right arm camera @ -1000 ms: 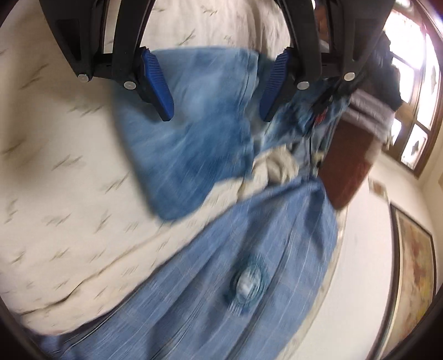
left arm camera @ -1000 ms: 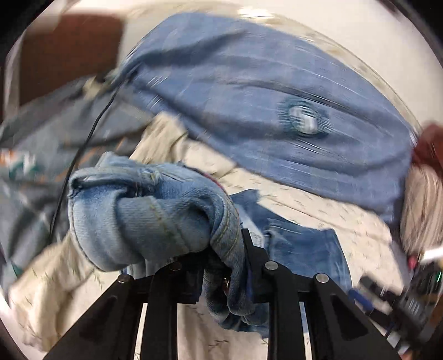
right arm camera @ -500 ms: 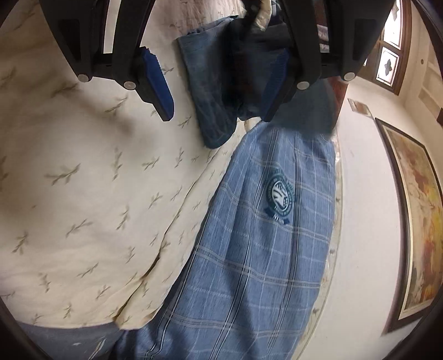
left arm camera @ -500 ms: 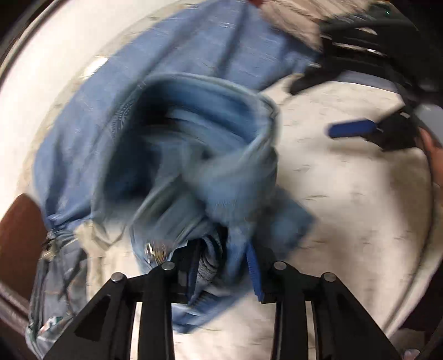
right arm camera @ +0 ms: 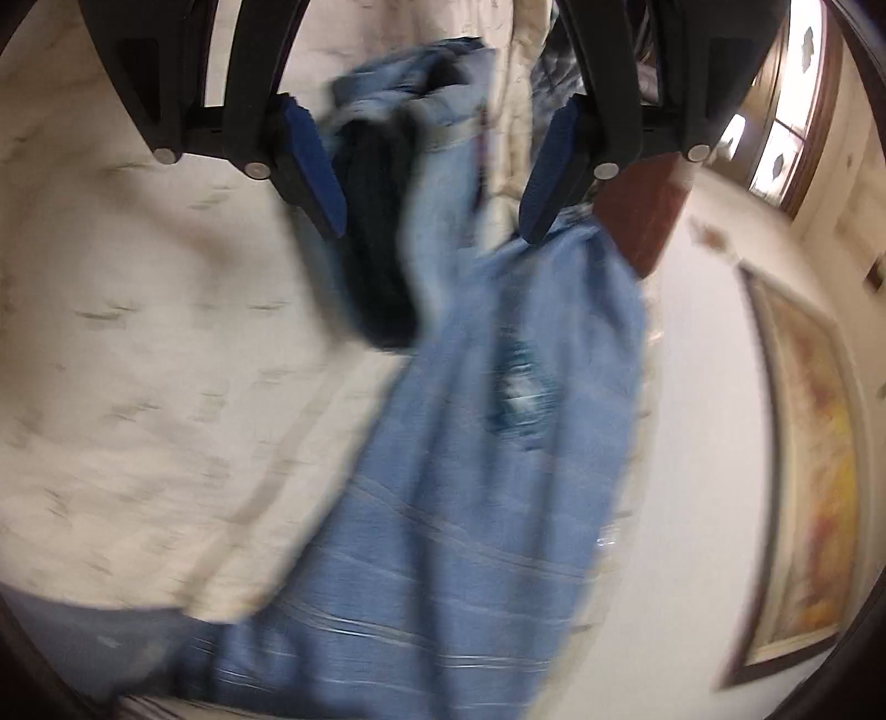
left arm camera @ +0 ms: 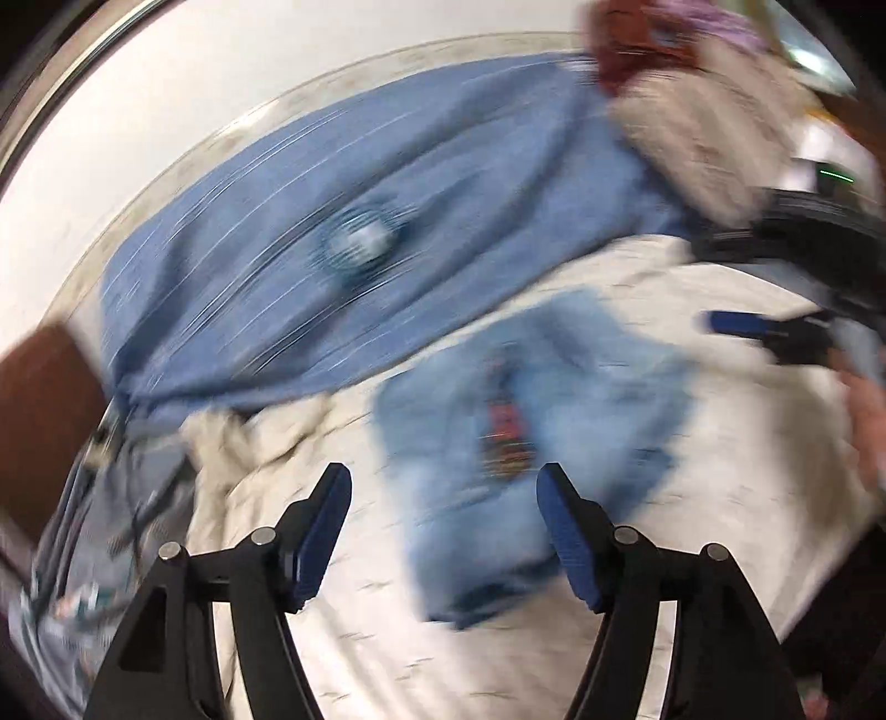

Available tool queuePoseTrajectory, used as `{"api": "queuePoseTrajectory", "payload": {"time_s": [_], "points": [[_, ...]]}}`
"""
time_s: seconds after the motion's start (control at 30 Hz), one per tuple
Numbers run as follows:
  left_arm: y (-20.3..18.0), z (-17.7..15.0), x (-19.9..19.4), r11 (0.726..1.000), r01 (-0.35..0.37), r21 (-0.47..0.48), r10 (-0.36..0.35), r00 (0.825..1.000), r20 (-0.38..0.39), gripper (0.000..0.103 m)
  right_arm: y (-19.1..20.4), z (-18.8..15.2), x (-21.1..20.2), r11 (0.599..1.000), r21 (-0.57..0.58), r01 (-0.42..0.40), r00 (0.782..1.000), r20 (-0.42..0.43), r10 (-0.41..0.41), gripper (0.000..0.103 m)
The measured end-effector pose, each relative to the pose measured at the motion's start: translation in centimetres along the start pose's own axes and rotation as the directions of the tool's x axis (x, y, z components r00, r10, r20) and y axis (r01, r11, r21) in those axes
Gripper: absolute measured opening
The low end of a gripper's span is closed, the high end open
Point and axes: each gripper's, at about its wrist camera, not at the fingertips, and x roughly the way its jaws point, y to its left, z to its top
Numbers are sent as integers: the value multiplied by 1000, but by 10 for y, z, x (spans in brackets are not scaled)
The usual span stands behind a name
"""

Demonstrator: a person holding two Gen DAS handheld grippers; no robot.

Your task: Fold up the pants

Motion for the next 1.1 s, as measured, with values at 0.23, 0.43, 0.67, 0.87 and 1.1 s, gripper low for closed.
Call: {"api": "queuePoseTrajectory", "payload": {"time_s": [0.23,0.43,0.67,0.87,1.1], "points": [[45,-3,42,968,-10,-251,-13,996,-92,70,34,-26,34,983,-118,-144,982,-138,127,69],[20,-29,97,972,26,-233,-94,954,-286,71,-7,-36,79,992,-69,103,948,-294,-119,68],[34,-28,87,944,45,-327,-106,980,-169,71,6,-30,64,994,-104,37,964,-258,-63,68],[44,-12,69,937,37,-347,-43,999,-10,83,37,-28,30,955,-288,73,993,-63,-95,68],[42,-10,72,940,53,-336,-60,998,-9,83,56,-43,39,900,-415,131,985,-45,-164,68]]}}
